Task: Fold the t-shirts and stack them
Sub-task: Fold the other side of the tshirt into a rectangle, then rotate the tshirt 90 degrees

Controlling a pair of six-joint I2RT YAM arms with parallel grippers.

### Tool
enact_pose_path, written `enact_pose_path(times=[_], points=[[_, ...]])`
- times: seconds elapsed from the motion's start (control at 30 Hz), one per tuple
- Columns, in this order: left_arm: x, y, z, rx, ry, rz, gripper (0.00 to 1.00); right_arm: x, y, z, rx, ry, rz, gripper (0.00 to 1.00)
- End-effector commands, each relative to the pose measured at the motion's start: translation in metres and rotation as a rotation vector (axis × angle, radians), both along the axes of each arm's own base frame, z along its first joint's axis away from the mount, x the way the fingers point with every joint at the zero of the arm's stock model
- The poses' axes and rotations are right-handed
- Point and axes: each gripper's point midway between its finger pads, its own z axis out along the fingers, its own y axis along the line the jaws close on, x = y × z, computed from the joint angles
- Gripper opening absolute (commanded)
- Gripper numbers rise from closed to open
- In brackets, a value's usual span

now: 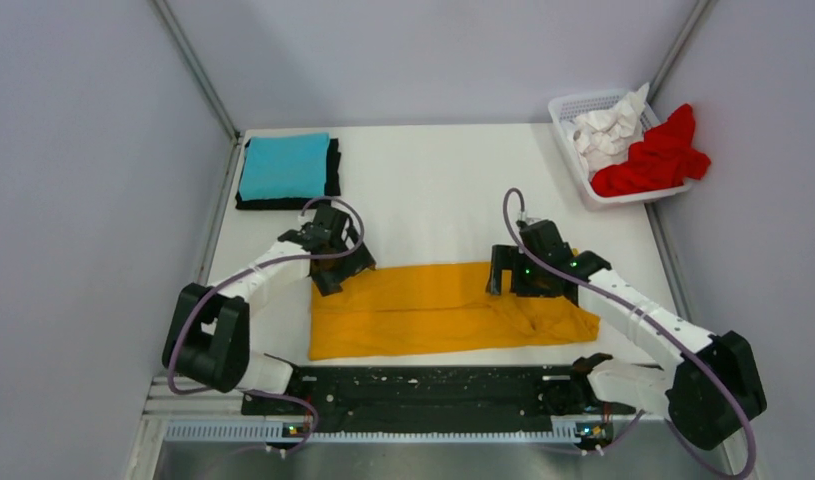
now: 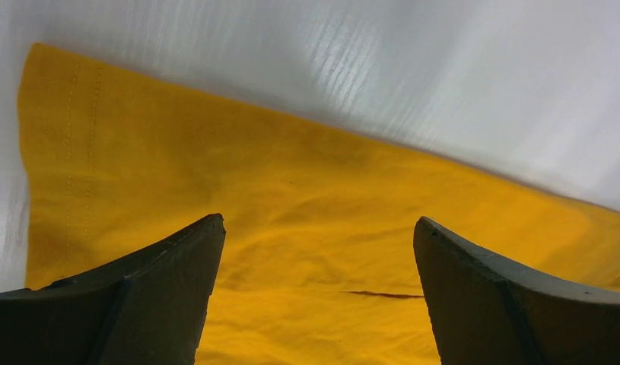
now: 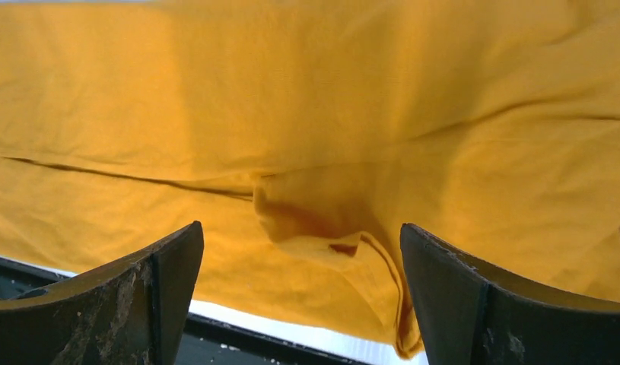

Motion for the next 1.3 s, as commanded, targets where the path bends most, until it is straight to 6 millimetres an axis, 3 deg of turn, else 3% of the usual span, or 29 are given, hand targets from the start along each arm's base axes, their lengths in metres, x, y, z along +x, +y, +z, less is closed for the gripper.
enact_pose_path(times=[0.0, 0.13, 0.23, 0.47, 0.6, 0.67, 0.77, 0.87, 1.0, 1.13, 1.27], points=[[0.004, -0.005, -0.007, -0.013, -0.003, -0.025, 0.99, 0.01, 0.017, -0.02, 0.061, -0.04, 0.032, 0.99], [-0.001, 0.007, -0.019, 0.049, 0.026, 0.006, 0.99, 0.002, 0.022, -0.041, 0.078, 0.004, 0.08, 0.99], [-0.004, 0.014, -0.023, 0.083, 0.04, 0.021, 0.99, -0.014, 0.024, -0.044, 0.1, 0.04, 0.128, 0.99], [-0.003, 0.018, -0.023, 0.102, 0.046, 0.041, 0.99, -0.065, 0.046, -0.013, 0.306, 0.122, 0.268, 0.99], [-0.001, 0.024, -0.021, 0.137, 0.057, 0.055, 0.99, -0.104, 0.063, 0.003, 0.447, 0.213, 0.402, 0.99], [0.001, 0.026, -0.019, 0.151, 0.054, 0.064, 0.99, -0.113, 0.065, 0.007, 0.456, 0.224, 0.444, 0.99], [0.004, 0.026, -0.016, 0.153, 0.048, 0.068, 0.99, -0.103, 0.056, 0.012, 0.379, 0.164, 0.428, 0.99], [0.006, 0.024, -0.015, 0.148, 0.047, 0.067, 0.99, -0.076, 0.038, 0.009, 0.251, 0.088, 0.28, 0.99], [0.007, 0.019, -0.017, 0.128, 0.056, 0.058, 0.99, -0.047, 0.009, -0.009, 0.108, 0.077, 0.051, 0.99], [0.001, 0.022, -0.027, 0.134, 0.078, 0.067, 0.99, -0.028, -0.021, -0.032, 0.071, 0.102, -0.108, 0.99], [-0.007, 0.02, -0.038, 0.121, 0.111, 0.071, 0.99, -0.019, -0.033, -0.052, 0.059, 0.158, -0.217, 0.99]])
